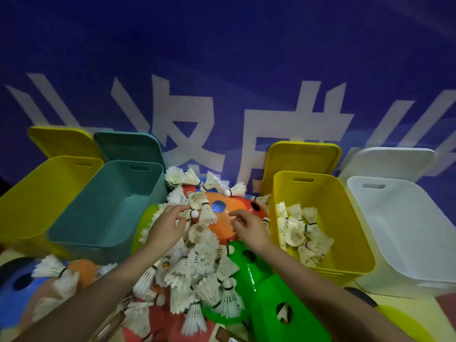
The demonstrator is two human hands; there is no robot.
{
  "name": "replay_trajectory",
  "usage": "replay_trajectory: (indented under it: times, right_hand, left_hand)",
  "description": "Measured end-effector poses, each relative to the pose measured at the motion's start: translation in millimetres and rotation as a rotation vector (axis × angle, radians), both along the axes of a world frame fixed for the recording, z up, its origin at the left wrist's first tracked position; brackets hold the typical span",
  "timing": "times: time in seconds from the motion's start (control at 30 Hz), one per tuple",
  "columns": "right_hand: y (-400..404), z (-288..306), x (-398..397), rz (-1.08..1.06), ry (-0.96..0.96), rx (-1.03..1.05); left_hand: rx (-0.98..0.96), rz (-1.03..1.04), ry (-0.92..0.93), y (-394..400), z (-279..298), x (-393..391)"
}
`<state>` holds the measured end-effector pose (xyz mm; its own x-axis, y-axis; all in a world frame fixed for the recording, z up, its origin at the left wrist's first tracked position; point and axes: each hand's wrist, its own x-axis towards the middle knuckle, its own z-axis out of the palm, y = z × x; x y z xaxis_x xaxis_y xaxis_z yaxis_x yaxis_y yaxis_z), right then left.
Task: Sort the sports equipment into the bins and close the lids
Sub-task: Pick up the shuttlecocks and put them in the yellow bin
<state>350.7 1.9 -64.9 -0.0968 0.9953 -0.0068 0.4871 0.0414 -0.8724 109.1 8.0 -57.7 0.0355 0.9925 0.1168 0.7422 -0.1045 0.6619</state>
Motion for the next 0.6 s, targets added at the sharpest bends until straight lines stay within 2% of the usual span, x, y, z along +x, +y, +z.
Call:
replay_trajectory:
  times: [0.1, 0.3, 0.43, 0.6]
  right_hand:
    - [-2, -7, -36, 0.084, -0.165, -0.004]
    - [-28, -23, -74, 0.444, -0.5, 0.108]
    - [-48, -39, -70, 0.485, -0.637, 0.28]
    - [-51, -54, -70, 0.468, -0.799, 0.248]
  left_hand:
    - [0.029, -0.041, 0.094, -8, -2, -40]
    - [0.035, -0.181, 0.25, -19, -12, -97]
    - [-0.085, -0.299, 0.458, -12, -23, -114]
    - [-0.101, -0.435, 0.609, 8, -24, -117]
